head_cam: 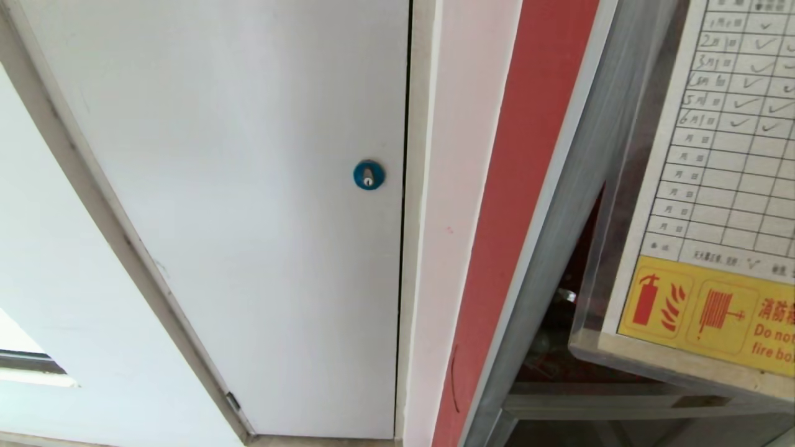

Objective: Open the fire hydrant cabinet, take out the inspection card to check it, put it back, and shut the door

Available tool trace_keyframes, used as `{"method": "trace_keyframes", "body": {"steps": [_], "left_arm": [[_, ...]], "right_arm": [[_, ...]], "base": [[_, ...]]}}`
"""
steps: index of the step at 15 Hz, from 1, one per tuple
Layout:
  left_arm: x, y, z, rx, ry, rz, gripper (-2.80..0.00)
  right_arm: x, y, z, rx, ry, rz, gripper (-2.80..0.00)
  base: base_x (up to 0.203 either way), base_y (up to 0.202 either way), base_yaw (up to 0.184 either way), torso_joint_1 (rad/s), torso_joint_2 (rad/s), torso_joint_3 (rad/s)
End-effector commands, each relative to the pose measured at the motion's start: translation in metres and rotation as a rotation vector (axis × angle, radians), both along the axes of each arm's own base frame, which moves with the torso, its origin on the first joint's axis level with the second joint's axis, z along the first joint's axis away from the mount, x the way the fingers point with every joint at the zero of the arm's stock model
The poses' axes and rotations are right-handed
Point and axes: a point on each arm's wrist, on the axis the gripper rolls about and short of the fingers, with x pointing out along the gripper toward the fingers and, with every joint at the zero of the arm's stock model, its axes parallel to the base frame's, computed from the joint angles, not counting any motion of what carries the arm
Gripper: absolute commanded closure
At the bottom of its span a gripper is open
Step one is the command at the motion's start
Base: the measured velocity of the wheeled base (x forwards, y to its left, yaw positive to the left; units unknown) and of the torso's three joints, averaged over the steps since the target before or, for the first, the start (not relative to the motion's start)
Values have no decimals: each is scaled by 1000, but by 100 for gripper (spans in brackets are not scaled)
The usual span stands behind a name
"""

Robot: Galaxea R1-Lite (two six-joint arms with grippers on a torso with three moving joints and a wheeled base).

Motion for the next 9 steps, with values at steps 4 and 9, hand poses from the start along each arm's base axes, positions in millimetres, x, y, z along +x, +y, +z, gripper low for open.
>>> {"method": "trace_keyframes", "body": {"steps": [4,9], "left_arm": [[0,0,0,0,1,0,0],[0,0,0,0,1,0,0]], "right_arm": [[38,26,-12,-12,56,140,0],[61,45,-24,-15,64,199,0]], "base": [[0,0,0,0,0,0],[0,0,0,0,0,0]]}}
